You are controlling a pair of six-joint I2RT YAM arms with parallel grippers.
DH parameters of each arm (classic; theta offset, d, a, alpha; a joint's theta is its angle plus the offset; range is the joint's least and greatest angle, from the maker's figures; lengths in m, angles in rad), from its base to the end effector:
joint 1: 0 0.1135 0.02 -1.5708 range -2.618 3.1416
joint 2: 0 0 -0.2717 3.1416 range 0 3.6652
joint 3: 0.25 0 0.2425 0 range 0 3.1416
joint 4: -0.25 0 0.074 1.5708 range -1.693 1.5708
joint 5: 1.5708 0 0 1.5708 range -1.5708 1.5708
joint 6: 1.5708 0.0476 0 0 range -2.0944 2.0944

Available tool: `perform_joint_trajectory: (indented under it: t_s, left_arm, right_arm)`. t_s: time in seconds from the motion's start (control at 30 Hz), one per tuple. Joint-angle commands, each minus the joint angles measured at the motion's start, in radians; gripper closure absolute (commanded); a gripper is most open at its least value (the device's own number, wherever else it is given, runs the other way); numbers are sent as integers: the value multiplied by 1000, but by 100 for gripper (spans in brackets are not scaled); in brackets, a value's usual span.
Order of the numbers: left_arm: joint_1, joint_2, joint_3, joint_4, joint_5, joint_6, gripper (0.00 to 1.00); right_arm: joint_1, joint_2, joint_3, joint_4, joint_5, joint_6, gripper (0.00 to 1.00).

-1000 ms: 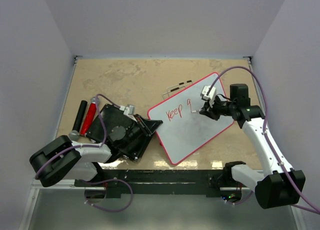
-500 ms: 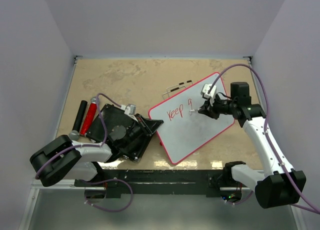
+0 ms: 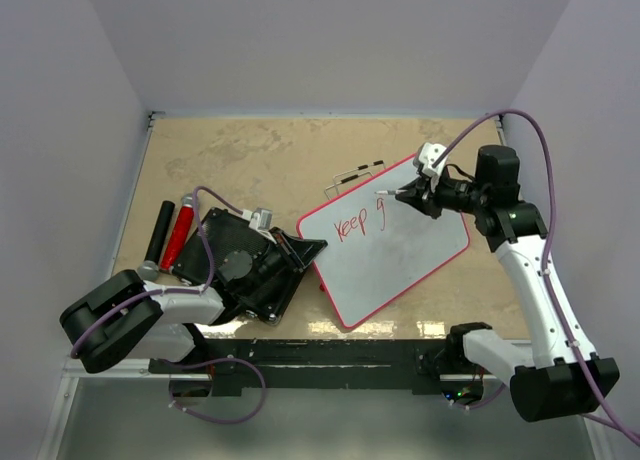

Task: Write a sentence on the whiteboard
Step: Pick up the sentence from the whiteboard.

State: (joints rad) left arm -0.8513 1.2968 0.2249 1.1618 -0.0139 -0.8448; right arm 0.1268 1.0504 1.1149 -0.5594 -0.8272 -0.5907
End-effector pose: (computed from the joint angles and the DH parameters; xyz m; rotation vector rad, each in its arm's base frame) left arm 0.1538 -0.1746 0.2084 -0.0071 1.6374 -1.3361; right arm 0.2029 0.0612 0.3738 -1.1166 1.5811 0.5430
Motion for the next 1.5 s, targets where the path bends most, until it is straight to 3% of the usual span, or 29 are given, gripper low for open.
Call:
perform_joint_trajectory:
  t_s: [0.0, 0.47, 1.47]
  left_arm:
    - [-6, -1, 21, 33, 45, 67, 100]
    - [-5, -13, 17, 21, 52, 76, 100]
    - [-5, -24, 11, -7, 75, 85, 100]
  right_arm:
    - [-19, -29, -7, 59, -4, 55, 100]
    - [-95, -27, -104, 153, -64, 83, 100]
    - [-124, -43, -135, 90, -139, 6, 100]
